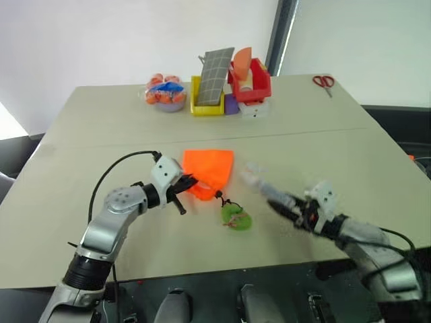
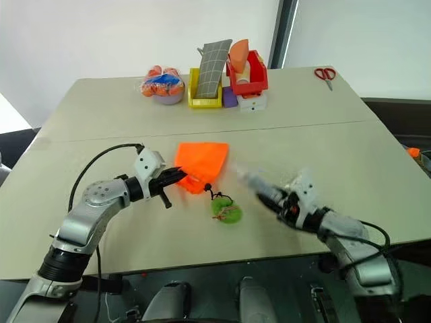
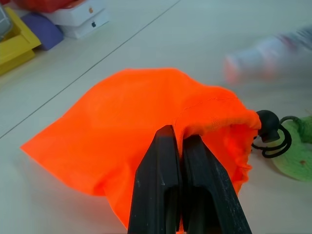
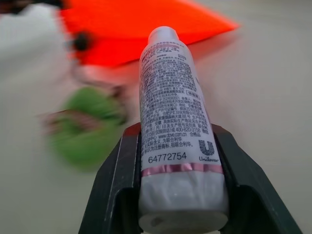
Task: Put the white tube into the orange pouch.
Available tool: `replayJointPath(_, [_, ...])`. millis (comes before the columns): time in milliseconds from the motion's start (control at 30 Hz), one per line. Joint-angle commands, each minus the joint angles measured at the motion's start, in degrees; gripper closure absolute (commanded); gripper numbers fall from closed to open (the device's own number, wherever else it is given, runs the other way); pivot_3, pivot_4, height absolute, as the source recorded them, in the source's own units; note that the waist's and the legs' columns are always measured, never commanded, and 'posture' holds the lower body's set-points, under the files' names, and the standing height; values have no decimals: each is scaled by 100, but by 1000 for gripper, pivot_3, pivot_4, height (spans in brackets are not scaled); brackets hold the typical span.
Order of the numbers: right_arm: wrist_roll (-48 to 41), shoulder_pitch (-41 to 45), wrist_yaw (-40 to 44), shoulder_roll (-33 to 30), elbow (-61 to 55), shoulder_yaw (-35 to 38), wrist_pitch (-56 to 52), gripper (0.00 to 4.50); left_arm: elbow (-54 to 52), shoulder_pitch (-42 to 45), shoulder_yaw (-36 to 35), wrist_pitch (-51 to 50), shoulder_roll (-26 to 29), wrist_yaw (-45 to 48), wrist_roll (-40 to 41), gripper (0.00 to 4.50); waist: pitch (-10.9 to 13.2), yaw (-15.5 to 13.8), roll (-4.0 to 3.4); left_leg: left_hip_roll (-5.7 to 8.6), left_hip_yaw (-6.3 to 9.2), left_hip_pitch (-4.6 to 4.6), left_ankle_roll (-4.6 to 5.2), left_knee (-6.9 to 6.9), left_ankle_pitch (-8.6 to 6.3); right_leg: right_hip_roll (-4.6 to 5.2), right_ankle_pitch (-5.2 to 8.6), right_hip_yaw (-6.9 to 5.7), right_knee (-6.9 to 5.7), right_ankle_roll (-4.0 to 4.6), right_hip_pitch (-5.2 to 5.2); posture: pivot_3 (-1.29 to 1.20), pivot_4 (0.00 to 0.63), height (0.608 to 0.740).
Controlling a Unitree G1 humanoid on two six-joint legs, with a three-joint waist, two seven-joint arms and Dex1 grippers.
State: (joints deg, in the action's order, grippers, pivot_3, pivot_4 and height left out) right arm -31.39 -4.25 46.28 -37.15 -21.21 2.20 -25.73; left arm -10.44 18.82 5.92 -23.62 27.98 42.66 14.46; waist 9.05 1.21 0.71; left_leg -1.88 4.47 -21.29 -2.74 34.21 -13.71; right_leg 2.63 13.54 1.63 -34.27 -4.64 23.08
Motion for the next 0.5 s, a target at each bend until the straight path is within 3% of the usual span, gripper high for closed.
replayJointPath(33, [-332, 103, 168, -152, -796, -254, -472, 3411, -46, 143, -113, -35, 37, 102, 141, 4500, 1, -1, 5, 0, 0, 1, 0, 2, 0, 0, -1, 0, 0, 1, 0, 0, 150, 740])
replayJointPath(300, [129, 718, -646, 562, -944, -1072, -892, 3411, -156, 284, -72, -182, 29, 227, 242, 4500, 0, -45, 15, 3, 0, -10, -2, 5, 0, 4, -1, -1, 11, 2, 3, 0, 150, 740])
replayJointPath(500, [346, 850, -1207, 957, -717, -1017, -936, 3411, -298, 285, -57, -284, 46, 331, 323, 4500, -2, -49, 18, 3, 2, -11, -2, -8, 0, 1, 1, -2, 10, -2, 5, 0, 150, 740])
